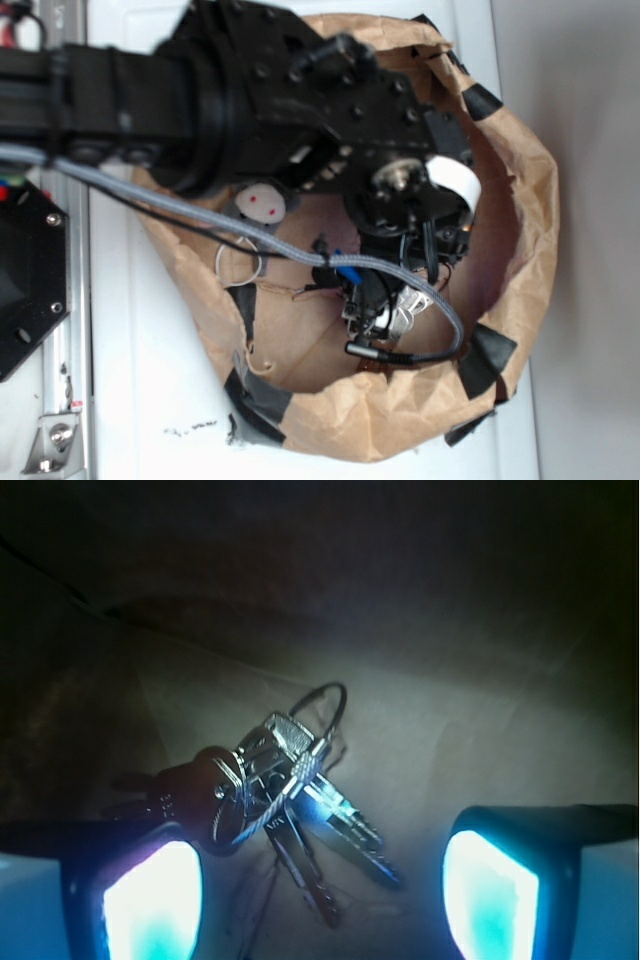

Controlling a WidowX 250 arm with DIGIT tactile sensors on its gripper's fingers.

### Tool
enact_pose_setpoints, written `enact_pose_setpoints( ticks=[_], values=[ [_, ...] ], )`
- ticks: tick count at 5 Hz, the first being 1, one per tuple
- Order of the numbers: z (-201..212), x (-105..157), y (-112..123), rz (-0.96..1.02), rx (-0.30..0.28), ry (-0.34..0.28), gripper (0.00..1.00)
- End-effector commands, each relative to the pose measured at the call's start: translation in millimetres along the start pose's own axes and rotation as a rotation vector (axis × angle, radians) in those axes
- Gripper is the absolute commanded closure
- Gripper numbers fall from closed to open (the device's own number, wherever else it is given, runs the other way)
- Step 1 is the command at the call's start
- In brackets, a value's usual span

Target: Grab the silver keys.

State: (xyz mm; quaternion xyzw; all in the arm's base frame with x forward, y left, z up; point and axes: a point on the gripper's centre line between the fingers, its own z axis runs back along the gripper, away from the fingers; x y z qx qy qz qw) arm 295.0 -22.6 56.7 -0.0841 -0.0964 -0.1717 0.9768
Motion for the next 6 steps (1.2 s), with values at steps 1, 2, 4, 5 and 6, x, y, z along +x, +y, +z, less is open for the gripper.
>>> enact_pose_setpoints(
  ticks=[1,2,4,5,6],
  values=[
    [-18.5,19.6,-15.6,0.006,-0.029,-0.035,0.00],
    [-21.6,20.3,-18.5,0.008,-0.024,-0.036,0.00],
    [-17.6,16.1,-13.7,0.051,-0.033,-0.062,1.00],
    [-14.7,15.1,-14.4,0.046,-0.028,-0.064,1.00],
    [-13.8,13.9,-13.5,0.044,-0.023,-0.059,1.00]
  ],
)
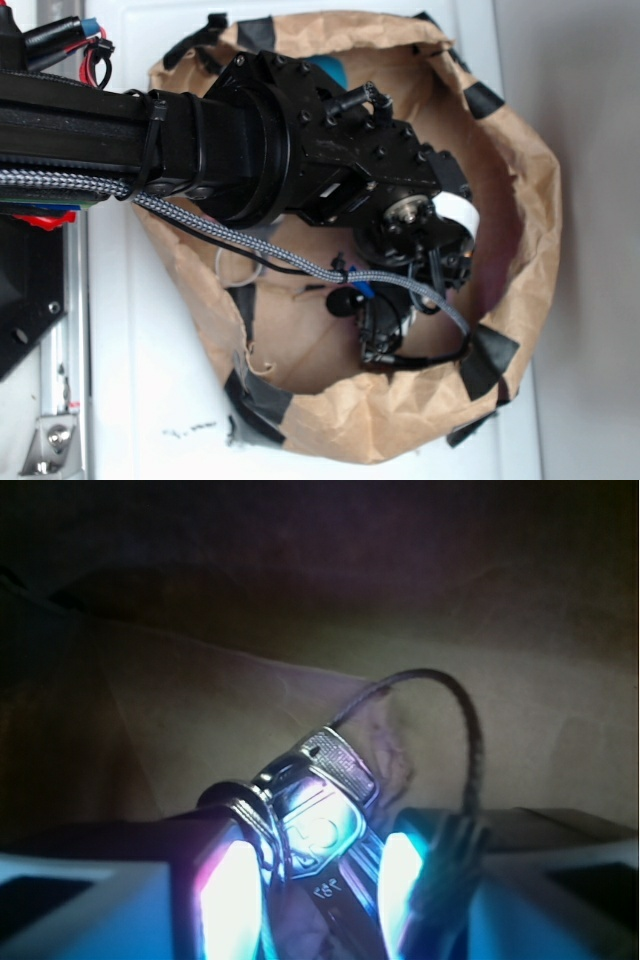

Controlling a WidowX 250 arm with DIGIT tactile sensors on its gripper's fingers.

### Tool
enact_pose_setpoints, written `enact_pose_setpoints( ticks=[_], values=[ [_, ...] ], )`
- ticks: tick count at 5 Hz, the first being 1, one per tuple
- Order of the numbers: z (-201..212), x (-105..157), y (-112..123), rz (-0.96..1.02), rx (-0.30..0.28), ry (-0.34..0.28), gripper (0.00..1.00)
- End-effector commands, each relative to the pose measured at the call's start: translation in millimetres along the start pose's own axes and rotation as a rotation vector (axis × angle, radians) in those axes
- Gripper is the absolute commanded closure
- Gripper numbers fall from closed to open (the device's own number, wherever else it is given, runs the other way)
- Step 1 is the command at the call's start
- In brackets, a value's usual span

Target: Grab the silver keys.

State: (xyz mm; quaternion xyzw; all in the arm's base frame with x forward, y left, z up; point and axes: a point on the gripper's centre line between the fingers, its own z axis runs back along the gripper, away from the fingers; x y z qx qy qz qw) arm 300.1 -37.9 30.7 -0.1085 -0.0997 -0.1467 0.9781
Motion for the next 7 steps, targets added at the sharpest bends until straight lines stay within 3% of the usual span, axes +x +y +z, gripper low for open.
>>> enact_pose_setpoints(
  ticks=[1,4,5,6,7],
  values=[
    [18,10,-5,-0.011,0.021,-0.030,1.00],
    [59,17,11,0.027,0.033,-0.032,1.00],
    [83,18,15,0.029,0.036,-0.068,1.00],
    [120,17,13,-0.007,0.000,-0.101,1.00],
    [148,10,-3,-0.035,-0.061,-0.086,1.00]
  ],
)
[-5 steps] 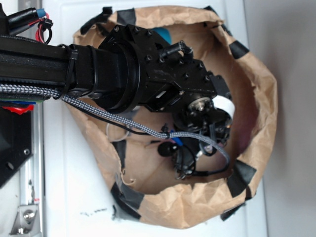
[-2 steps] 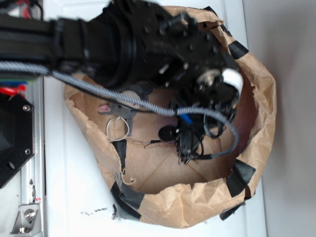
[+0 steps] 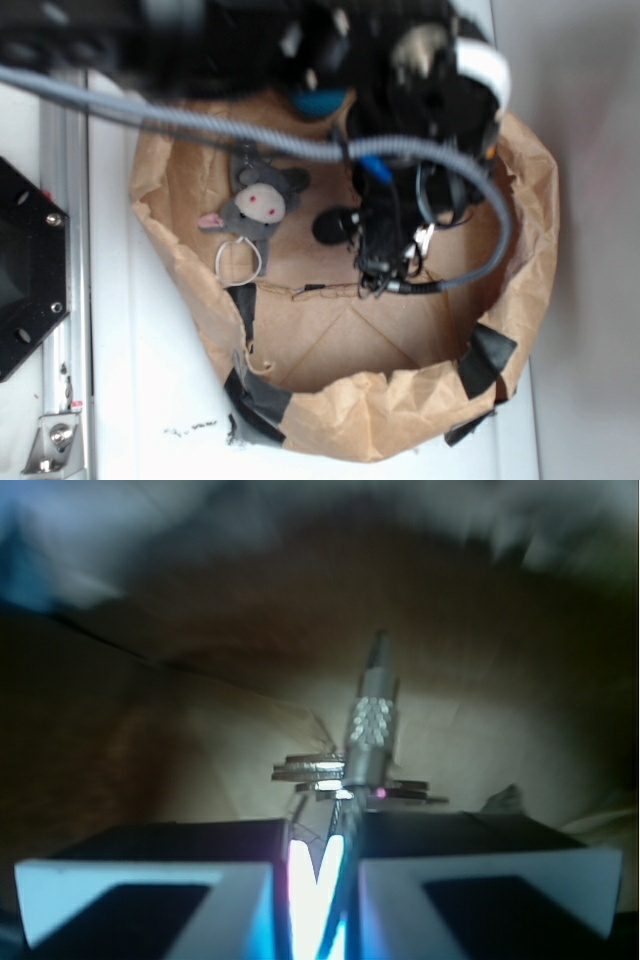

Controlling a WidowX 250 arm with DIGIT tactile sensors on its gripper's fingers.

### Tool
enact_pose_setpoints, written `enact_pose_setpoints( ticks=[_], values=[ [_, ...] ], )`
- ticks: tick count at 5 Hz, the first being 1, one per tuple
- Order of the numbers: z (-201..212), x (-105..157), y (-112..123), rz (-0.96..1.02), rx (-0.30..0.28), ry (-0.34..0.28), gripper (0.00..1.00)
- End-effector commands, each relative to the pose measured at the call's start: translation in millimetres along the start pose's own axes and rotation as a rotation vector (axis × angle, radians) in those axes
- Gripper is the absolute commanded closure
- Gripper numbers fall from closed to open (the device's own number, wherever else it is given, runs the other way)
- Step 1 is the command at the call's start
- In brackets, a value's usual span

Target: Grab the silver keys.

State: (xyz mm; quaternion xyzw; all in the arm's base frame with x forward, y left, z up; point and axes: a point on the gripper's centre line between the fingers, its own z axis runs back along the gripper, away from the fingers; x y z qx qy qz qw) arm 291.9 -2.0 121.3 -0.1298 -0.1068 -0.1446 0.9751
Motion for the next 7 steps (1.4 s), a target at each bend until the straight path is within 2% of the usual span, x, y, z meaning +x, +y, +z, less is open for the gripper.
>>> enact_pose_setpoints(
  ticks=[1,2,7],
  values=[
    [66,3,-30,0.171,0.147,0.026,1.00],
    [65,-11,-31,0.279,0.157,0.116,1.00],
    [47,-17,-40,0.294,0.208,0.013,1.00]
  ],
)
